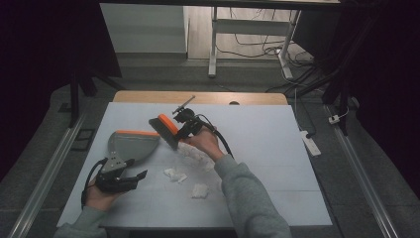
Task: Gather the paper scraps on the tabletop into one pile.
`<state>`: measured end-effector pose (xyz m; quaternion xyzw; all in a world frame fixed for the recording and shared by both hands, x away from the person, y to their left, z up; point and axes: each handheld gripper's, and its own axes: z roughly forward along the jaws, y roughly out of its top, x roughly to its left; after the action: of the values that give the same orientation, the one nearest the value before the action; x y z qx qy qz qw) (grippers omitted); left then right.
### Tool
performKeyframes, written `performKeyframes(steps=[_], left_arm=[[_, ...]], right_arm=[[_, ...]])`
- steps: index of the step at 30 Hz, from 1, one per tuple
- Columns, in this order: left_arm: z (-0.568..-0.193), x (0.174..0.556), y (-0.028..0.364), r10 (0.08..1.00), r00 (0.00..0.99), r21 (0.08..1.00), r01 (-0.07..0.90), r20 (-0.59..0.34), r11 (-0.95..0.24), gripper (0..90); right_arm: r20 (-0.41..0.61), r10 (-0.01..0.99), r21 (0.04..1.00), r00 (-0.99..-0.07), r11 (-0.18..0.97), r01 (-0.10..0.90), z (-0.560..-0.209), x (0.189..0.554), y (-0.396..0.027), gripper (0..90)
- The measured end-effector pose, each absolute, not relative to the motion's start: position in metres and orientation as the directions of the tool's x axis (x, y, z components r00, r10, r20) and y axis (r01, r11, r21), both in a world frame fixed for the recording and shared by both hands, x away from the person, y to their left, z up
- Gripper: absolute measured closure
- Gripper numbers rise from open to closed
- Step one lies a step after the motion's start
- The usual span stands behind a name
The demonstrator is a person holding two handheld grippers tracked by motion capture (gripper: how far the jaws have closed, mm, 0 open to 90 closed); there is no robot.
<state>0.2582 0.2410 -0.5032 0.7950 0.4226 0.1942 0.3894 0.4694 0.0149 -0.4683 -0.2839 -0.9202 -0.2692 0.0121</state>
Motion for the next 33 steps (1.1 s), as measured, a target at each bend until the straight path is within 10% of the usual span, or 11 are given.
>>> performKeyframes(steps=[14,23,33], left_arm=[[-0.504,0.259,0.236,0.816,0.578,0.774,0.521,-0.009,-0.361,35.7],[-0.502,0.258,0.242,0.833,0.553,0.786,0.52,-0.011,-0.334,35.7],[-0.501,0.258,0.258,0.865,0.501,0.799,0.533,-0.034,-0.277,35.7]], right_arm=[[0.131,0.664,0.425,-0.736,0.633,0.647,-0.455,0.455,-0.07,70.1],[0.135,0.55,0.549,-0.824,0.651,0.524,-0.412,0.42,-0.063,70.1],[0.146,0.382,0.431,-0.913,0.806,0.406,-0.43,0.369,-0.034,70.1]])
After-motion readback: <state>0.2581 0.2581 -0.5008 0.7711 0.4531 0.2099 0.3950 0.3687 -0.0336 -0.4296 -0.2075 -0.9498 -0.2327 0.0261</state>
